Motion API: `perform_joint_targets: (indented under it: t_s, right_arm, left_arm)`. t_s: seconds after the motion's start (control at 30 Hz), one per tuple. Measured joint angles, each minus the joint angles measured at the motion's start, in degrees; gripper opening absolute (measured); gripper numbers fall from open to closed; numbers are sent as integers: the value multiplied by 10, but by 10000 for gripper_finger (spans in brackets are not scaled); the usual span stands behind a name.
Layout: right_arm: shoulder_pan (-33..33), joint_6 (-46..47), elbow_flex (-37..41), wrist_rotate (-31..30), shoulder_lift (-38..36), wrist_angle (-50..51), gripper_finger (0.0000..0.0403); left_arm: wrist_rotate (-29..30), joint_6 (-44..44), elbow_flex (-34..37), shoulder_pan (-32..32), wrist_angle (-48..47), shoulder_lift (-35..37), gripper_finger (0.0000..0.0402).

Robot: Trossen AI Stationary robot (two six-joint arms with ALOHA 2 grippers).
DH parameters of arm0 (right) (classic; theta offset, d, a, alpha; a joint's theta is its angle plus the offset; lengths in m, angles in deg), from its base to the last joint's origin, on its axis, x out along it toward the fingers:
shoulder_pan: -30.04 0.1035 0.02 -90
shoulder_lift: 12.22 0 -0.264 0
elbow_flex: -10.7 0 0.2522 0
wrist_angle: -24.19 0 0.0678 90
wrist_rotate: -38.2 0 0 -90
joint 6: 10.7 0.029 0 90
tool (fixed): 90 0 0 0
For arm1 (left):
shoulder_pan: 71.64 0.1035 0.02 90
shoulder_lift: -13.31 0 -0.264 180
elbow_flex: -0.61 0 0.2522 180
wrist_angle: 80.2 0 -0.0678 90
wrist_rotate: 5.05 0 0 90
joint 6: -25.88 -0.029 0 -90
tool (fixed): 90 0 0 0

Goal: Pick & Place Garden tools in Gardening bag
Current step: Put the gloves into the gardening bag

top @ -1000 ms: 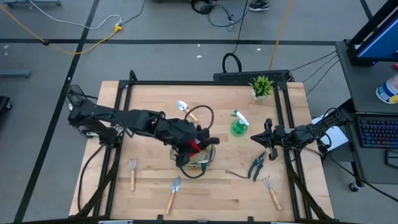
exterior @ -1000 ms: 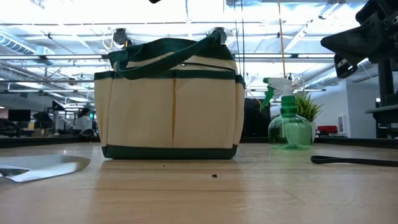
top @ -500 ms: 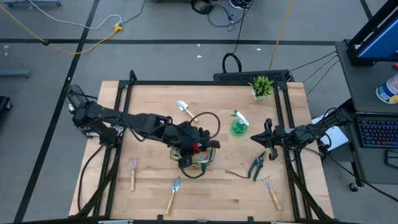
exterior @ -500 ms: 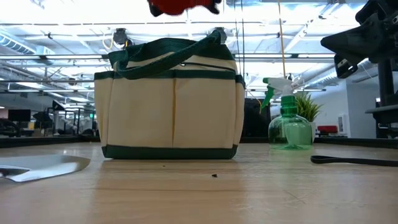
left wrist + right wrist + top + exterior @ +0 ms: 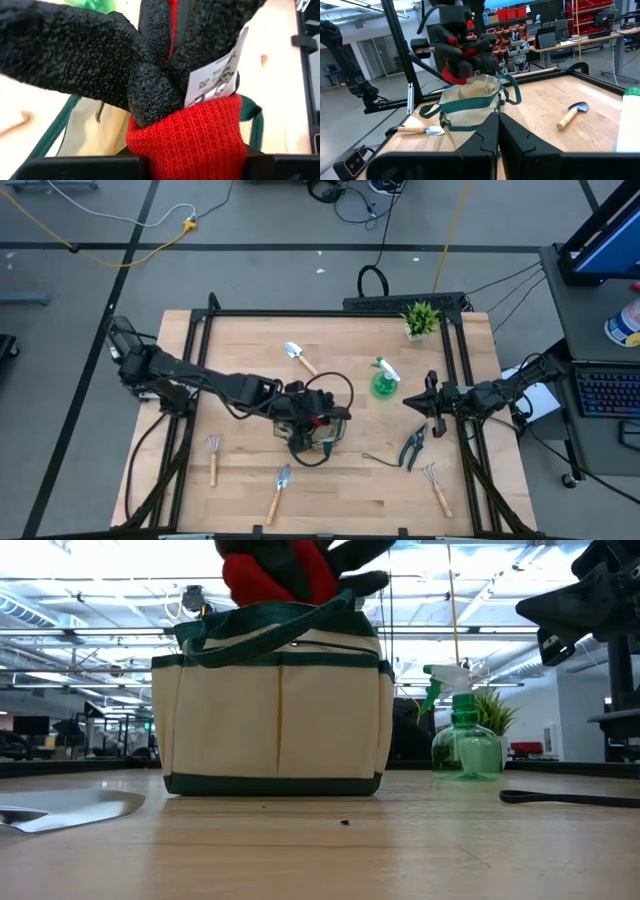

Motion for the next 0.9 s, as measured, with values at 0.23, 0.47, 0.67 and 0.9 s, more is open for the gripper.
perform_joint_targets:
  t_s: [0.23, 0.47, 0.67, 0.9]
  right_arm:
    - [0, 0, 0, 0, 0, -1, 0]
    - [0, 0, 0, 0, 0, -1, 0]
    - [0, 0, 0, 0, 0, -1, 0]
    - [0, 0, 0, 0, 0, -1, 0]
  left_arm:
    - [26, -2, 34, 3, 53, 0, 78]
    - [35, 0, 64, 10, 83, 0, 78]
    - [30, 3, 82, 10, 110, 0, 78]
    - [19, -1, 82, 10, 81, 0, 78]
